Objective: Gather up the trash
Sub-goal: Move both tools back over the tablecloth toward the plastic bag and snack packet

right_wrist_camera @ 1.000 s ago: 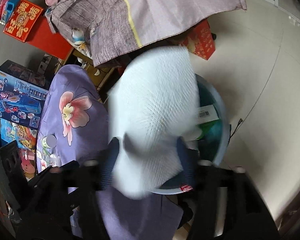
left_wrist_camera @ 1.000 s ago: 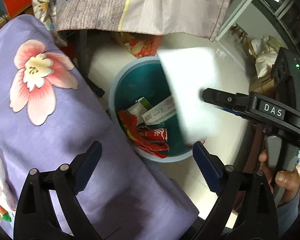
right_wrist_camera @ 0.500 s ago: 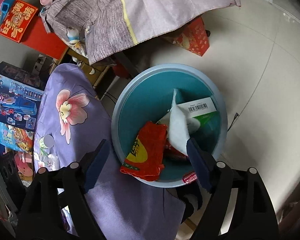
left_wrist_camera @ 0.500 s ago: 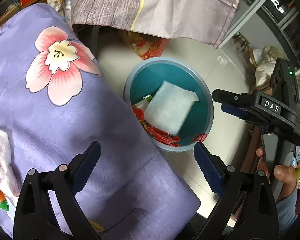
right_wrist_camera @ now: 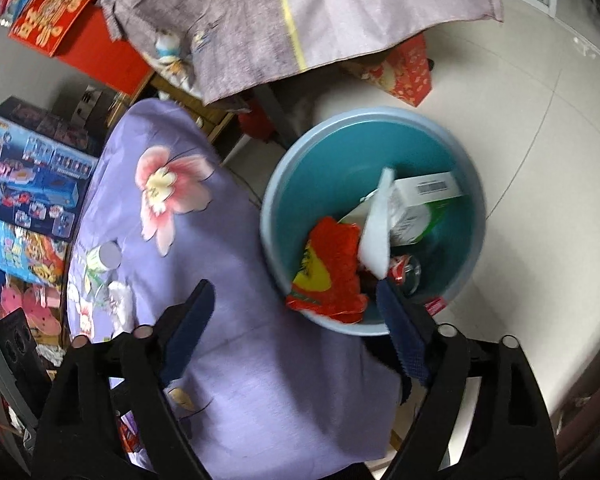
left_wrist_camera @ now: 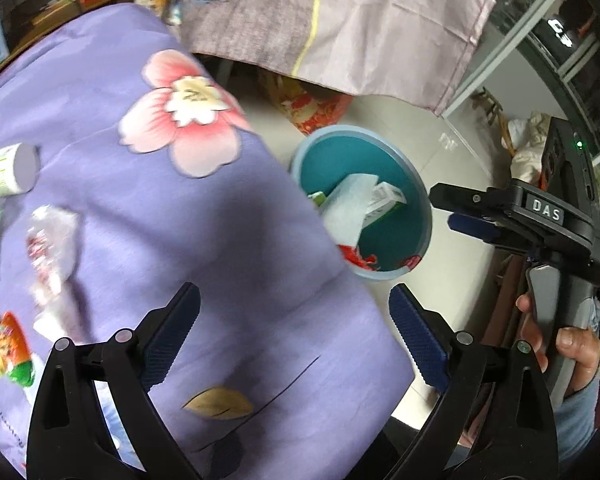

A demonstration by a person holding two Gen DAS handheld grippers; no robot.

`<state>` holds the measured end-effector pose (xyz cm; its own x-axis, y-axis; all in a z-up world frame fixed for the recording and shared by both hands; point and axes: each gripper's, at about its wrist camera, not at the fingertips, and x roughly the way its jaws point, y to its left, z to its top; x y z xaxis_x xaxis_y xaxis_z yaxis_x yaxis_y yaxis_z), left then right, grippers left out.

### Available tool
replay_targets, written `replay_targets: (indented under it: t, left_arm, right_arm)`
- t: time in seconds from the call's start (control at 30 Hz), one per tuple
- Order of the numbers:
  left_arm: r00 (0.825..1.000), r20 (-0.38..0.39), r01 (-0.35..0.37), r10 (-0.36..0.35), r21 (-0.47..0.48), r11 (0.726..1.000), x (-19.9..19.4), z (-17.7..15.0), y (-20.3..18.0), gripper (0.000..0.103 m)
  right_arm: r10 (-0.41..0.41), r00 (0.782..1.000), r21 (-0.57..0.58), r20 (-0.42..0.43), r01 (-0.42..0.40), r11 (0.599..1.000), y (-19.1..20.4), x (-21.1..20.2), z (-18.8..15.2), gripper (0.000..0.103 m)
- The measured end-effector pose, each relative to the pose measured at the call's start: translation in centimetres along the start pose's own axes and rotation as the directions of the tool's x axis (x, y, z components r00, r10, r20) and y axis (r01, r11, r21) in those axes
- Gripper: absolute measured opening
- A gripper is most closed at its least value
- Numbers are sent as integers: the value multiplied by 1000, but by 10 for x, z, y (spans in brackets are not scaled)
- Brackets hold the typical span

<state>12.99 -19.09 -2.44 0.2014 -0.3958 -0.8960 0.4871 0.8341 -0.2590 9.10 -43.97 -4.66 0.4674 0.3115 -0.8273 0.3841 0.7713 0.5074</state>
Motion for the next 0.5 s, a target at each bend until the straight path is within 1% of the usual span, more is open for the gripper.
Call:
replay_targets:
  t: [0.23, 0.5]
  left_arm:
    - [999, 48, -20, 23, -60, 998, -31, -20, 41, 97]
    - [995, 82, -47, 60, -159, 986, -62, -45, 106, 98]
  right_arm:
    - [-6, 999, -89, -43, 3, 996, 53, 10, -17, 83]
    - [-19, 994, -170, -107, 0, 986, 113, 36, -29, 84]
